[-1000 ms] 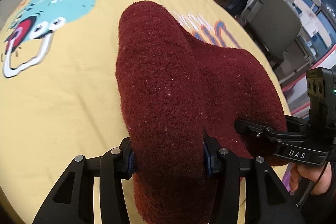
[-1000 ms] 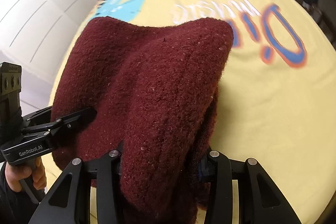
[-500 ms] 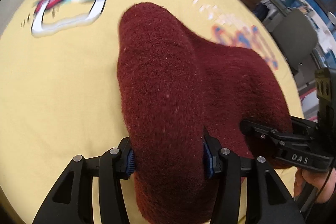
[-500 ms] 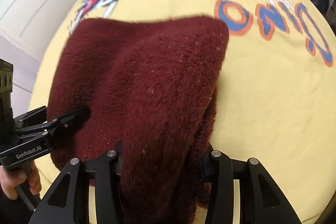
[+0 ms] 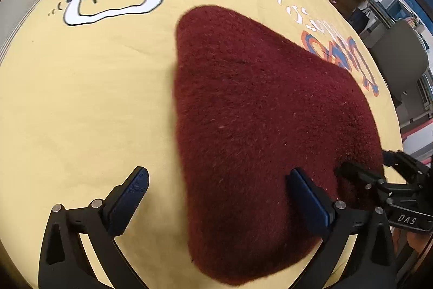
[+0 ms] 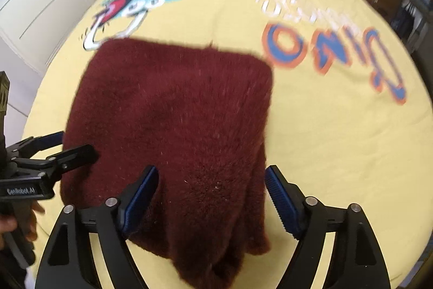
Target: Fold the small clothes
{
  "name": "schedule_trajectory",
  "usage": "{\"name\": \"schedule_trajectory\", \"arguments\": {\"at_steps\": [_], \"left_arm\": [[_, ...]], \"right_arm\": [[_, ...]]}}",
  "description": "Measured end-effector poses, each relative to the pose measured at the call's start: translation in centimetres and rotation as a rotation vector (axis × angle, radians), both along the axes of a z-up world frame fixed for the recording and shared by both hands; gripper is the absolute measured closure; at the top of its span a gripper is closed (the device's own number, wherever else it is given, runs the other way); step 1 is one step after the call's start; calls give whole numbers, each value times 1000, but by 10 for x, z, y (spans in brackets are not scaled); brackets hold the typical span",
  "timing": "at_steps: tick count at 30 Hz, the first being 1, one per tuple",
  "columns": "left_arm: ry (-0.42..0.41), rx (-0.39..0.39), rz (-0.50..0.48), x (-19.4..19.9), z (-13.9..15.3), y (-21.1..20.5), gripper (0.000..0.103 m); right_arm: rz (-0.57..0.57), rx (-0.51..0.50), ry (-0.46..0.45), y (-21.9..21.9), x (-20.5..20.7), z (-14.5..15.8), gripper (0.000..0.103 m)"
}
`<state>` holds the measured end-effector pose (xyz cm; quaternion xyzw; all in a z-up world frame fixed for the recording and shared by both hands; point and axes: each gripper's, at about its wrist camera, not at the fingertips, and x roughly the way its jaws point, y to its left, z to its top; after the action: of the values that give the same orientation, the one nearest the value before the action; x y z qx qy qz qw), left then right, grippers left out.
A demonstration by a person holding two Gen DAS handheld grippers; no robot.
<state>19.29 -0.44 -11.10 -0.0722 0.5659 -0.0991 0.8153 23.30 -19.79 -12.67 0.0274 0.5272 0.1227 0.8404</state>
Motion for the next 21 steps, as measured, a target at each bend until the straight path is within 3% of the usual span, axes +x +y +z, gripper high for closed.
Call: {"name": "schedule_trajectory", "arguments": {"at_steps": [4, 6, 10, 16, 21], "left_arm": [[-40, 36, 11, -3, 16, 4, 1], [-66, 74, 12, -8, 21, 4, 1], [-104, 53, 10, -14, 24, 3, 1], [-93, 119, 10, -13, 1, -4, 1], [-97, 135, -8, -9, -17, -4, 1]], "right_arm": [[-18, 16, -29, -10, -9, 12, 1], [-25, 14, -48, -13, -13, 12, 1], [-33, -20, -67, -18, -22, 4, 1], [-91, -51, -44, -38, -19, -23, 1], [-109, -11, -18, -55, -16, -44, 1]]}}
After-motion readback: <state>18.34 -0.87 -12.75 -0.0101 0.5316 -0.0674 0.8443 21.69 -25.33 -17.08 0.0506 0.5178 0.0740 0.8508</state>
